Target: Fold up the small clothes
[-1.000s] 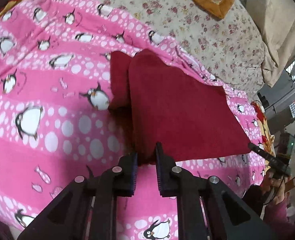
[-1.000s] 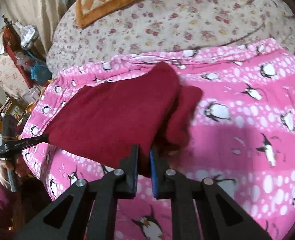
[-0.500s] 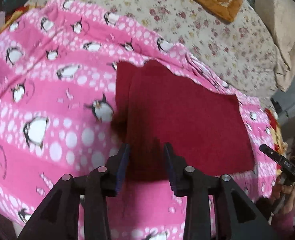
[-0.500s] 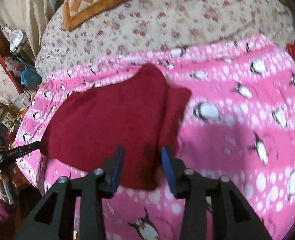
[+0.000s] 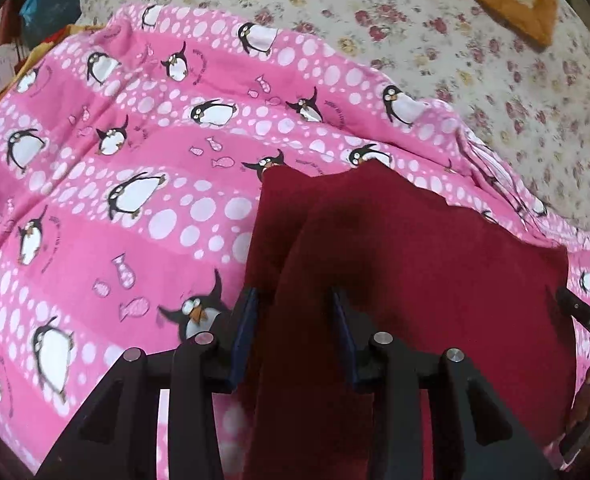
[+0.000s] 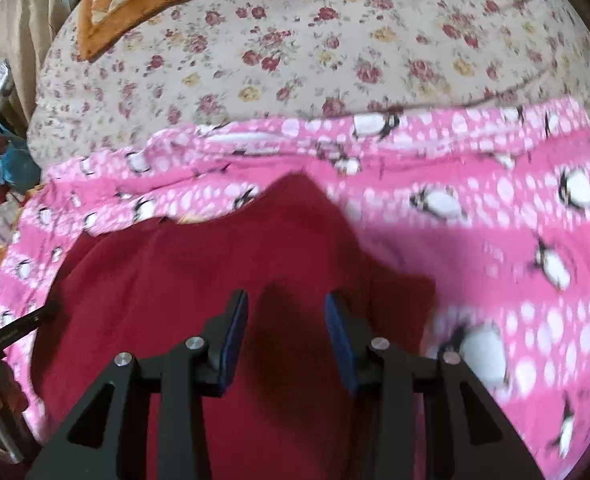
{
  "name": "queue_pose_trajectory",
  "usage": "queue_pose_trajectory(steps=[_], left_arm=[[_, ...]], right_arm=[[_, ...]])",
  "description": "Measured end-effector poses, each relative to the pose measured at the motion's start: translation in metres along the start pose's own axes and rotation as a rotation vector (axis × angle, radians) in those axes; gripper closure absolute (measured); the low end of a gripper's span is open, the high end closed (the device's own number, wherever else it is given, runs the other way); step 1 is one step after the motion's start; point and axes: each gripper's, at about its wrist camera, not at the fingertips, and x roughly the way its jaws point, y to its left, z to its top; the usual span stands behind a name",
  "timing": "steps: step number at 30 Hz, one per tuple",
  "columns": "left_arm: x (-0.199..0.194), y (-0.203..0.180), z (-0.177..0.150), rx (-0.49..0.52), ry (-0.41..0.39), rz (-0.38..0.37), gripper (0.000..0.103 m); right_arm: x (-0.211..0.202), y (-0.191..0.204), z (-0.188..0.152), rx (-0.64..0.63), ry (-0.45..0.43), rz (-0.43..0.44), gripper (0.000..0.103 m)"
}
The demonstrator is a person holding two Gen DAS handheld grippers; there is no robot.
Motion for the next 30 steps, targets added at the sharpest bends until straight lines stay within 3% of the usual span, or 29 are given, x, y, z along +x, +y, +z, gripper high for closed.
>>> queue_pose_trajectory(steps=[7, 14, 15, 18, 23, 30], left_arm=[[0.008, -0.002, 0.001, 0.015, -0.032, 0.013, 0.076], [0.007, 0.008, 0.000, -0.037, -0.027, -0.032, 0.073], [0.006, 0.010, 0.000, -0.044, -0.026, -0.040, 0.073], [0.003, 0.011, -0.001, -0.056, -0.025, -0.046, 0.073], [0.001, 0.010, -0.005, -0.056, -0.033, -0.041, 0.073], [0.003, 0.014, -0.007, -0.070, -0.038, -0.070, 0.073]], right_arm=[[0.043, -0.008, 0.014, 0.007, 0.057, -0.050, 0.061], [0.019, 0.000, 0.008, 0.013, 0.029, -0.079, 0.060], [0.012, 0.003, 0.007, 0.012, 0.019, -0.077, 0.056], [-0.007, 0.017, -0.002, 0.003, 0.010, -0.034, 0.046], [-0.019, 0.051, -0.018, -0.070, 0.025, 0.052, 0.046], [-0.001, 0.100, -0.020, -0.163, 0.045, 0.111, 0.046]])
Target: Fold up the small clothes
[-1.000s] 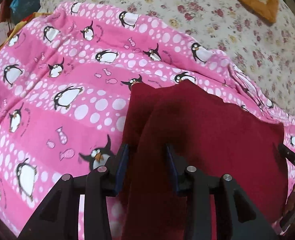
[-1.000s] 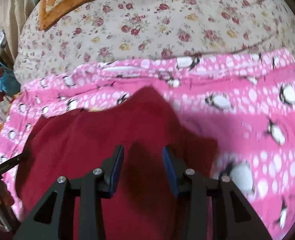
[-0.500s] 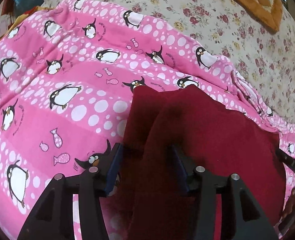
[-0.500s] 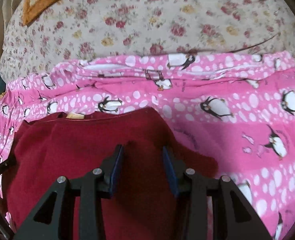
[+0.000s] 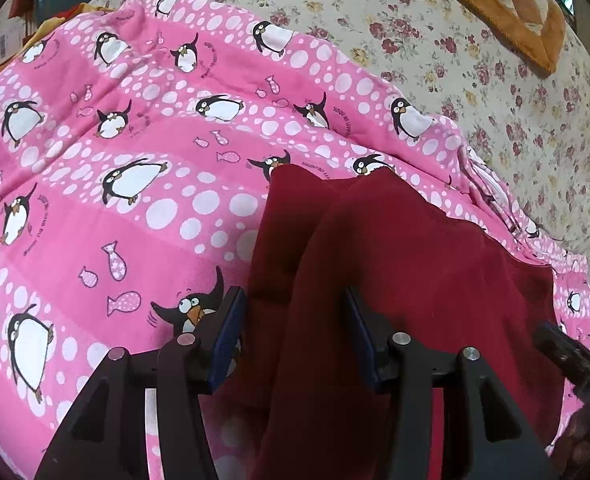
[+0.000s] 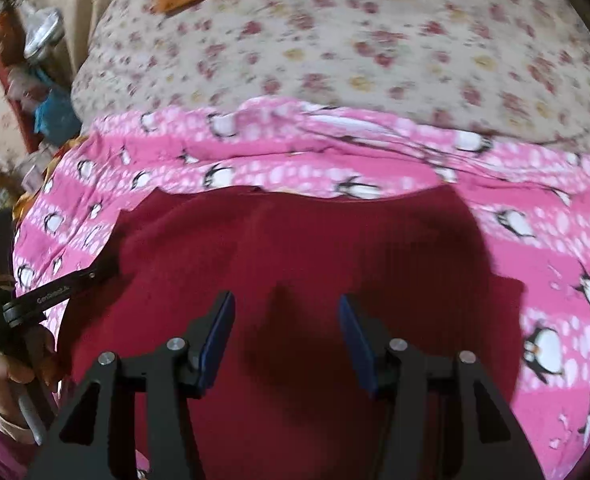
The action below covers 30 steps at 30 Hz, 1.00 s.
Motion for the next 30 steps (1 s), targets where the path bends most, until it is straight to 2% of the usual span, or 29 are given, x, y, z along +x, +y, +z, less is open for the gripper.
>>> queue_pose_trajectory(steps=[5, 8, 11, 13, 15, 26, 30], left_arm=[[0.003, 0.013, 0.005, -0.046, 0.038, -0.081, 0.071], [0.001, 0.024, 0.008, -0.099, 0.072, -0.144, 0.071], [-0.004, 0.030, 0.007, -0.132, 0.082, -0.173, 0.071], [-0.008, 0.034, 0.005, -0.146, 0.078, -0.175, 0.068], [-0.010, 0.038, 0.003, -0.162, 0.074, -0.169, 0.060], [-0.017, 0.042, 0.001, -0.175, 0.066, -0.163, 0.056], [-0.013, 0.042, 0.001, -0.146, 0.073, -0.107, 0.053]], right_arm=[[0.034, 0.010, -0.001, 0.008, 0.050, 0.009, 0.046], [0.040, 0.014, -0.008, -0.020, 0.001, 0.004, 0.041], [0.039, 0.015, -0.012, -0.046, -0.016, 0.005, 0.039], [0.035, 0.012, -0.012, -0.032, -0.004, 0.017, 0.039], [0.029, 0.009, -0.011, -0.015, 0.006, 0.028, 0.039], [0.002, -0.013, -0.033, 0.043, -0.017, 0.108, 0.038], [0.004, -0.014, -0.036, 0.044, -0.028, 0.119, 0.035]])
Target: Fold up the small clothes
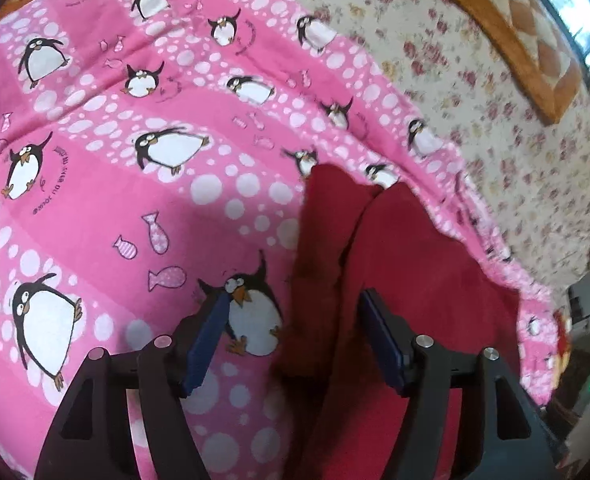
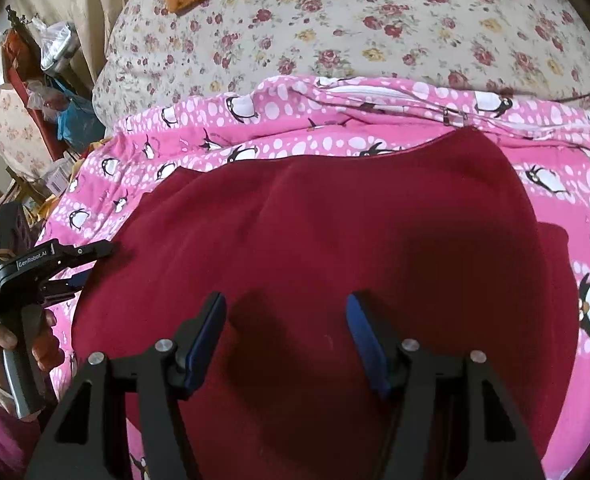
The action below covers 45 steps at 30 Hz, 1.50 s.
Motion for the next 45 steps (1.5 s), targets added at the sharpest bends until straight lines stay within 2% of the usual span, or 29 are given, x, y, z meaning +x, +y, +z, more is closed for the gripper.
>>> queue_pose_trajectory(steps=[4, 9, 31, 34, 36, 45], left_arm=[[0.008, -0.011, -0.004, 0.060, -0.005, 0.045, 0.041], [0.014, -0.025, -0.011, 0.133, 0.000, 0.079, 0.040], [0.016, -0.026, -0.011, 0.132, 0.016, 0.066, 0.040], [0.017, -0.027, -0.012, 0.140, 0.025, 0.041, 0.051], [0.016, -0.029, -0.012, 0.146, 0.036, 0.014, 0.064], [0.017, -0.031, -0.013, 0.147, 0.043, 0.008, 0.067]], right_arm=[[0.002, 0.007, -0.002, -0.036, -0.007, -0.004, 0.025], [0.005, 0.011, -0.003, -0.065, -0.007, 0.009, 0.017], [0.003, 0.007, -0.008, -0.043, -0.034, 0.048, 0.016], [0.003, 0.008, -0.008, -0.043, -0.036, 0.051, 0.015], [0.003, 0.008, -0.008, -0.045, -0.038, 0.052, 0.015], [0.003, 0.007, -0.009, -0.043, -0.040, 0.057, 0.015]])
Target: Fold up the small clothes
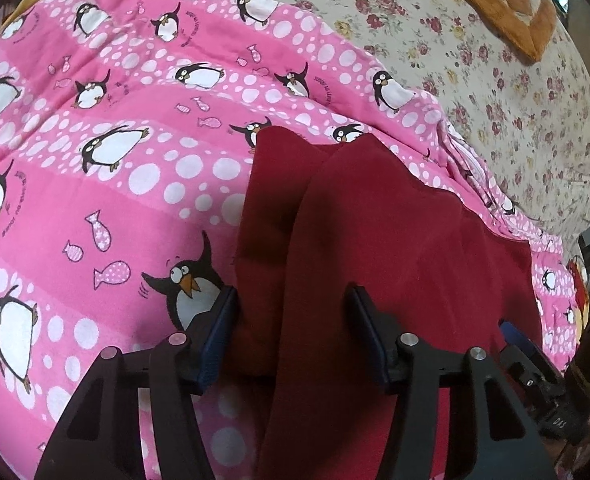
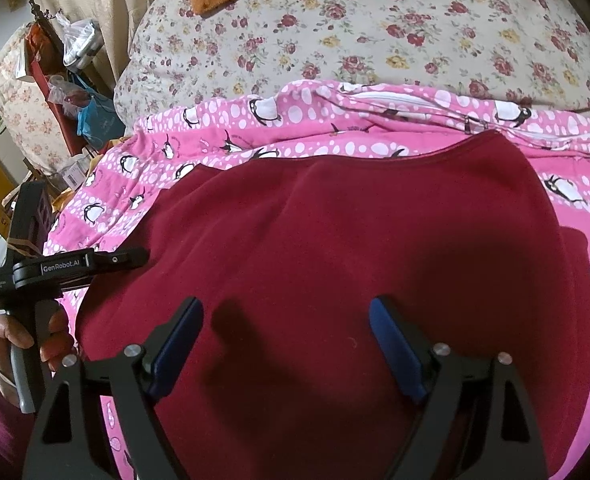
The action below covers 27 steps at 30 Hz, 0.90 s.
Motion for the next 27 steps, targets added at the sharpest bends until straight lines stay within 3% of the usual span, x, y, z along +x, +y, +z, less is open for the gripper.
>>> queue_pose_trajectory(steps=[6, 7, 9, 12, 19, 23, 25, 27], left_arm=[[0.001, 0.006, 0.003, -0.041, 0.022, -0.036, 0.067], [0.001, 0.006, 0.003, -0.040, 0.025, -0.039, 0.070], [0.000, 0.005, 0.003, -0.044, 0.037, -0.068, 0.086], [-0.004, 0.002, 0.003, -0.047, 0.043, -0.089, 0.097], [-0.023, -0.007, 0.008, -0.052, 0.022, -0.188, 0.103], [-0.035, -0.025, 0.009, -0.029, 0.002, -0.278, 0.103], [-0.038, -0.037, 0.008, -0.008, -0.006, -0.304, 0.103], [-0.040, -0.045, 0.009, 0.001, -0.010, -0.310, 0.103]], right_arm=[[0.000, 0.000, 0.000, 0.000, -0.001, 0.002, 0.014], [0.000, 0.000, 0.000, 0.001, -0.001, 0.003, 0.014], [0.000, 0.000, 0.000, 0.002, -0.001, 0.007, 0.014], [-0.001, -0.002, 0.001, 0.009, 0.001, 0.014, 0.014], [-0.018, -0.021, 0.010, 0.165, 0.018, 0.080, 0.015], [-0.028, -0.030, 0.009, 0.160, 0.027, 0.023, 0.030], [-0.029, -0.031, 0.009, 0.135, 0.043, -0.028, 0.052], [-0.028, -0.031, 0.010, 0.108, 0.057, -0.058, 0.060]])
